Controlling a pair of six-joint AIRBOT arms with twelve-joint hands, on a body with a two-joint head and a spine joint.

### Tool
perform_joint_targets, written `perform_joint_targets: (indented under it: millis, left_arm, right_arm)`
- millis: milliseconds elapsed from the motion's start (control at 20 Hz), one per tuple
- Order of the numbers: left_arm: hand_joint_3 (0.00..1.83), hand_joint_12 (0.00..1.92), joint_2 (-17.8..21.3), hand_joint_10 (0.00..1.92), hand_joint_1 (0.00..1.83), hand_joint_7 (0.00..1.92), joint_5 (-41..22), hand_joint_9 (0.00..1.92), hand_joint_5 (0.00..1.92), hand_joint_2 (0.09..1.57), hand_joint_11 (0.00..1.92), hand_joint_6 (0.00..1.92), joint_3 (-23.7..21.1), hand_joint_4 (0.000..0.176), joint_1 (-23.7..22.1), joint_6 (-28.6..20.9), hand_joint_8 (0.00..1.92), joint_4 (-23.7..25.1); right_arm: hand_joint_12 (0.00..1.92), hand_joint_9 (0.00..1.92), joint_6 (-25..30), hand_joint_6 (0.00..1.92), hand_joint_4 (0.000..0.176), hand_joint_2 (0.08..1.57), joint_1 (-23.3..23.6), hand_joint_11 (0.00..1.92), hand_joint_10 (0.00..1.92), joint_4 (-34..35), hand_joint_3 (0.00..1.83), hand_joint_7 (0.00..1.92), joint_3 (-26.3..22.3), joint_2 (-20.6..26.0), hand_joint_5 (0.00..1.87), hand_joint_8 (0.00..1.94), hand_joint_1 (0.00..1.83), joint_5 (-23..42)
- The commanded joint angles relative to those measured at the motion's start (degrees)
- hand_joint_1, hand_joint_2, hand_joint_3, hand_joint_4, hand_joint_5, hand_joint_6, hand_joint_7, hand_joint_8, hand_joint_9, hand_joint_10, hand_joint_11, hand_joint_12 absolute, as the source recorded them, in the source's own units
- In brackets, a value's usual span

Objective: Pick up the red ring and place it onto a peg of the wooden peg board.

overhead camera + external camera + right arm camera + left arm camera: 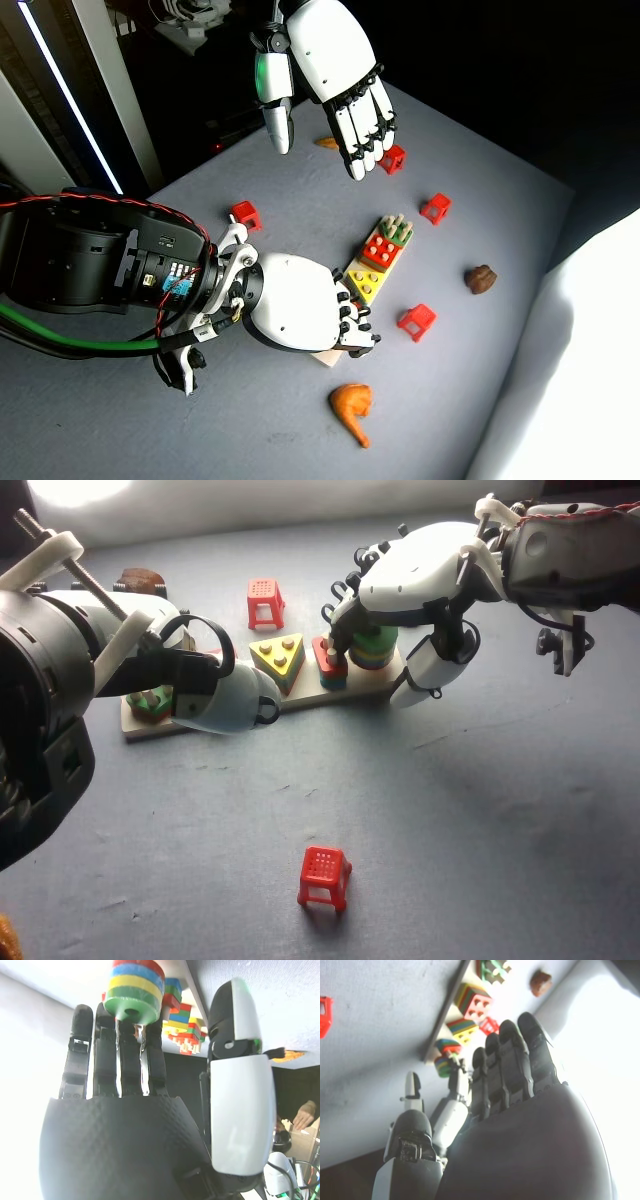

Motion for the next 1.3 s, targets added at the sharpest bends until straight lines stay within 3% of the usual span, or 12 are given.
perform_joint_targets:
  millis: [0, 150, 400, 500, 550, 700, 900, 950, 1000, 1250]
  left_arm:
    - [0.0, 0.52, 0.0, 0.0, 0.0, 0.3, -0.1, 0.26, 0.26, 1.26, 0.0, 0.0, 0.2, 0.0, -0.4, -0.1, 0.0, 4.9]
    - [0.0, 0.57, 0.0, 0.01, 0.01, 0.31, -0.1, 0.28, 0.27, 1.26, 0.0, 0.01, 0.2, 0.0, -0.4, -0.1, 0.01, 4.9]
    - [0.0, 0.62, 0.0, 0.01, 0.01, 0.33, -0.1, 0.3, 0.28, 1.26, 0.0, 0.0, 0.2, 0.0, -0.4, -0.1, 0.01, 4.9]
    - [0.0, 0.56, 0.0, 0.0, 0.0, 0.31, -0.1, 0.27, 0.26, 1.26, 0.0, 0.0, 0.2, 0.0, -0.4, -0.1, 0.0, 4.9]
    - [0.0, 0.57, 0.0, 0.01, 0.01, 0.31, -0.1, 0.28, 0.26, 1.26, 0.0, 0.0, 0.2, 0.0, -0.4, -0.1, 0.01, 4.9]
    - [0.0, 0.6, 0.0, 0.01, 0.02, 0.33, -0.1, 0.29, 0.27, 1.26, 0.0, 0.01, 0.2, 0.0, -0.4, -0.1, 0.01, 4.9]
    - [0.0, 0.5, 0.0, 0.0, 0.0, 0.31, -0.1, 0.28, 0.25, 1.26, 0.0, 0.0, 0.2, 0.0, -0.4, -0.1, 0.0, 4.9]
    - [0.0, 0.62, 0.0, 0.01, 0.02, 0.35, -0.1, 0.32, 0.29, 1.26, 0.0, 0.01, 0.2, 0.0, -0.4, -0.1, 0.01, 4.9]
    - [0.0, 0.56, 0.0, 0.01, 0.0, 0.33, -0.1, 0.29, 0.27, 1.26, 0.0, 0.0, 0.2, 0.0, -0.4, -0.1, 0.01, 4.9]
    - [0.0, 0.62, 0.0, 0.01, 0.02, 0.34, -0.1, 0.31, 0.29, 1.26, 0.0, 0.0, 0.2, 0.0, -0.4, -0.1, 0.0, 4.9]
  right_arm:
    - [1.13, 0.42, -0.1, 0.01, 0.0, 1.0, 0.6, 0.0, 0.01, 0.1, 0.0, 0.41, -0.1, 0.0, 0.38, 0.01, 0.92, 3.8]
    - [1.09, 0.42, 0.0, 0.0, 0.0, 1.0, 1.1, 0.0, 0.01, 0.1, 0.0, 0.41, -0.2, 0.1, 0.37, 0.0, 0.92, 3.5]
    - [1.2, 0.49, 0.1, 0.01, 0.0, 1.0, 2.1, 0.0, 0.03, 0.1, 0.0, 0.47, -0.4, 0.1, 0.41, 0.01, 0.93, 3.0]
    - [1.2, 0.5, 0.1, 0.01, 0.0, 1.01, 2.2, 0.0, 0.03, 0.1, 0.01, 0.48, -0.8, 0.2, 0.42, 0.01, 0.91, 3.0]
    - [1.21, 0.62, 0.1, 0.02, 0.0, 0.97, 2.3, 0.11, 0.06, 0.1, 0.0, 0.59, -1.0, 0.3, 0.44, 0.03, 1.0, 3.0]
    - [1.21, 0.68, 0.1, 0.01, 0.0, 0.97, 2.4, 0.14, 0.08, 0.1, 0.0, 0.65, -1.1, 0.4, 0.45, 0.04, 0.97, 3.0]
    - [1.2, 0.67, 0.1, 0.0, 0.0, 0.98, 2.2, 0.13, 0.07, 0.1, 0.0, 0.64, -1.3, 0.7, 0.41, 0.03, 0.97, 3.0]
    - [1.21, 0.67, 0.1, 0.01, 0.0, 0.98, 2.2, 0.13, 0.07, 0.1, 0.0, 0.62, -1.4, 0.8, 0.4, 0.02, 0.97, 3.0]
    - [1.21, 0.67, 0.1, 0.01, 0.0, 0.97, 2.1, 0.13, 0.07, 0.1, 0.0, 0.63, -1.4, 0.8, 0.42, 0.02, 0.98, 3.1]
    - [1.21, 0.68, -0.2, 0.03, 0.0, 0.96, 2.4, 0.14, 0.06, 0.1, 0.0, 0.64, -1.4, 0.9, 0.46, 0.02, 1.0, 3.0]
